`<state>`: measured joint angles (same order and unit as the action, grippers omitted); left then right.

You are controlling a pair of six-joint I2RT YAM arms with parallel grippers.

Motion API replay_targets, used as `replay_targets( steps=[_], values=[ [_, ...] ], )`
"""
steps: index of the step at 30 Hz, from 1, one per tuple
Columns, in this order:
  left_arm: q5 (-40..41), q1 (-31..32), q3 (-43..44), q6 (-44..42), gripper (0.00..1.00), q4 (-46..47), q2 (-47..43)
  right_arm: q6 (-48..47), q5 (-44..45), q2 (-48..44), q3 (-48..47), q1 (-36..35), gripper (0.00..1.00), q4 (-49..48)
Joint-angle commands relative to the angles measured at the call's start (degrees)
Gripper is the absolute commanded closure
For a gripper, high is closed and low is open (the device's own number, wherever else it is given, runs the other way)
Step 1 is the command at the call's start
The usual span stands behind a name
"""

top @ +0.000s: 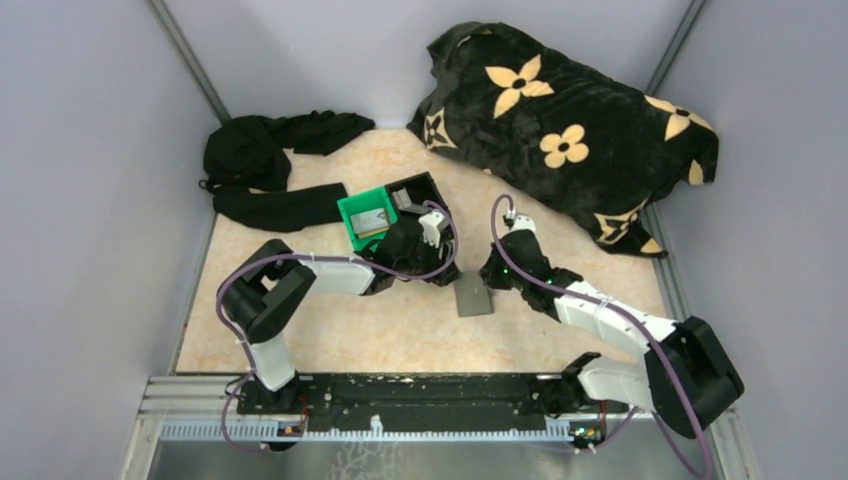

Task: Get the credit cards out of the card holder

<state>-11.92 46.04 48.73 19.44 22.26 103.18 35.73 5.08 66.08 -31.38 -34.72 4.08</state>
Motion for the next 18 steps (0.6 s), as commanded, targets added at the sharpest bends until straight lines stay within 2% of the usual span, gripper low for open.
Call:
replay_targets(
  steps=[1, 5, 11, 14, 18],
  values=[
    [1.1, 0.4, 1.2, -0.3, 0.34, -0.8, 0.2, 2.4, 1.6, -3.7, 2.6, -0.4, 1.00, 2.6],
    [1.0, 0.4, 1.1, 0.0, 0.28, -0.2, -0.2, 3.1, 3.4, -7.2, 4.9, 0.0, 1.00, 5.9],
    [0.1, 0.6, 0.6, -0.1, 0.27, 0.5, -1.5, 2.9, 2.6, -6.4, 5.9, 0.4, 1.00, 5.9],
    [-0.3, 0.7, -0.1, -0.2, 0.27, 1.0, -2.8, 2.3, 2.3, -3.8, 6.0, 0.5, 0.89, 4.4],
    [-0.7, 0.8, -1.8, -0.3, 0.27, 2.3, -6.2, 1.2, 1.2, -0.6, 6.2, 0.4, 0.89, 2.4]
  ],
)
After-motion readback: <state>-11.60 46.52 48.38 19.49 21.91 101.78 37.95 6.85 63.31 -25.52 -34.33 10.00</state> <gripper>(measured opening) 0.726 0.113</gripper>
